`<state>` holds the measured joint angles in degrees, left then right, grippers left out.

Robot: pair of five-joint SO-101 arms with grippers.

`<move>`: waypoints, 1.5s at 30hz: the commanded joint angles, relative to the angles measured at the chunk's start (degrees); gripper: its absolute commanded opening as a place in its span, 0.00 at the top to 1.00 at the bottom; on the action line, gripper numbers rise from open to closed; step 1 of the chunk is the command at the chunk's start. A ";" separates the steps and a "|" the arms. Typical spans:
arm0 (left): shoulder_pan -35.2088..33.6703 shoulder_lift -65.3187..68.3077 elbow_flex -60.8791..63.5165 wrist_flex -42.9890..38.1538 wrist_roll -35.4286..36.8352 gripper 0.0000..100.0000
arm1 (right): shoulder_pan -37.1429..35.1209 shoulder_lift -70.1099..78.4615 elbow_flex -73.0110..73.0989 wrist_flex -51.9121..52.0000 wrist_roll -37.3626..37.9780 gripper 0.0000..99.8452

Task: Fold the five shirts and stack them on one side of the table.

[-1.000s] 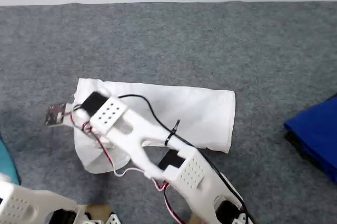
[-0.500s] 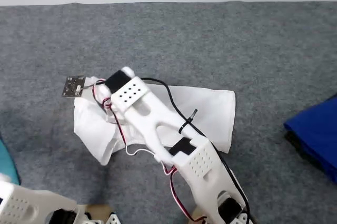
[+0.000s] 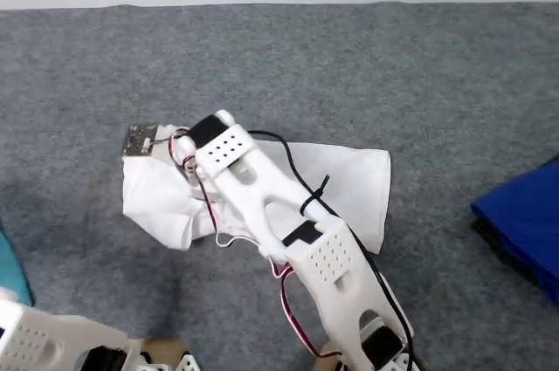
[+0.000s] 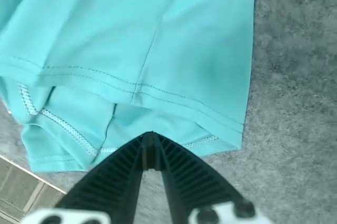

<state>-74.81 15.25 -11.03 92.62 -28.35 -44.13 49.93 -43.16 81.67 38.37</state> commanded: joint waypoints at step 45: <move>1.85 -3.60 -0.66 -0.70 -0.09 1.00 | -14.20 -8.66 -1.93 17.71 -7.91 0.83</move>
<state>-73.32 15.25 -10.68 92.62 -28.62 -57.41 43.43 -44.75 99.69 29.85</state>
